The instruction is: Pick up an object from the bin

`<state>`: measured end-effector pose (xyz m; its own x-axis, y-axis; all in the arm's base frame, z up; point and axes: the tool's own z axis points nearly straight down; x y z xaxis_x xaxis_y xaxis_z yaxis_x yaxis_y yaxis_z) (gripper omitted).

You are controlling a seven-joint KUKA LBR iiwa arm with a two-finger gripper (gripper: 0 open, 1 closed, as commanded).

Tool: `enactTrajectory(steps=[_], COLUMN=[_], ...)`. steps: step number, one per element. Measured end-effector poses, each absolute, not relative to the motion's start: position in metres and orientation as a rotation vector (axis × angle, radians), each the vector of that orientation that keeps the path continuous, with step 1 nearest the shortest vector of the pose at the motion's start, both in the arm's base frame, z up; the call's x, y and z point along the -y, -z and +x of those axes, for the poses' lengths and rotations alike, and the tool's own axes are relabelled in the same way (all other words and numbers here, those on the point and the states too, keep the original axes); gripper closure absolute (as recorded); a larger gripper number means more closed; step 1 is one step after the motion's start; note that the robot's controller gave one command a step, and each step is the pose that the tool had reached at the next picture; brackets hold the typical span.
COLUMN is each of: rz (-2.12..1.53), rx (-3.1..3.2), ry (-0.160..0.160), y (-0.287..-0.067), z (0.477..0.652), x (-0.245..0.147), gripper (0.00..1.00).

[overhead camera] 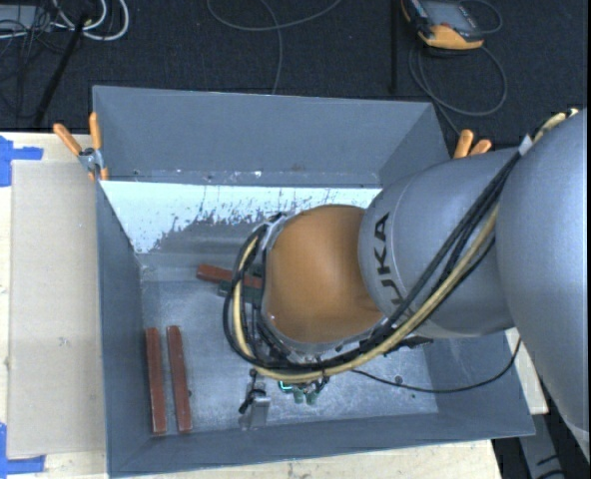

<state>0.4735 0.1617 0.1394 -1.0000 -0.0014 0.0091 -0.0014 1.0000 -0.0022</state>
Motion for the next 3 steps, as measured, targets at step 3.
enactTrajectory(steps=[3], rz=[0.273], rx=[3.136], ry=[0.003], y=[-0.068], z=[0.619], x=[-0.057], gripper=[0.00])
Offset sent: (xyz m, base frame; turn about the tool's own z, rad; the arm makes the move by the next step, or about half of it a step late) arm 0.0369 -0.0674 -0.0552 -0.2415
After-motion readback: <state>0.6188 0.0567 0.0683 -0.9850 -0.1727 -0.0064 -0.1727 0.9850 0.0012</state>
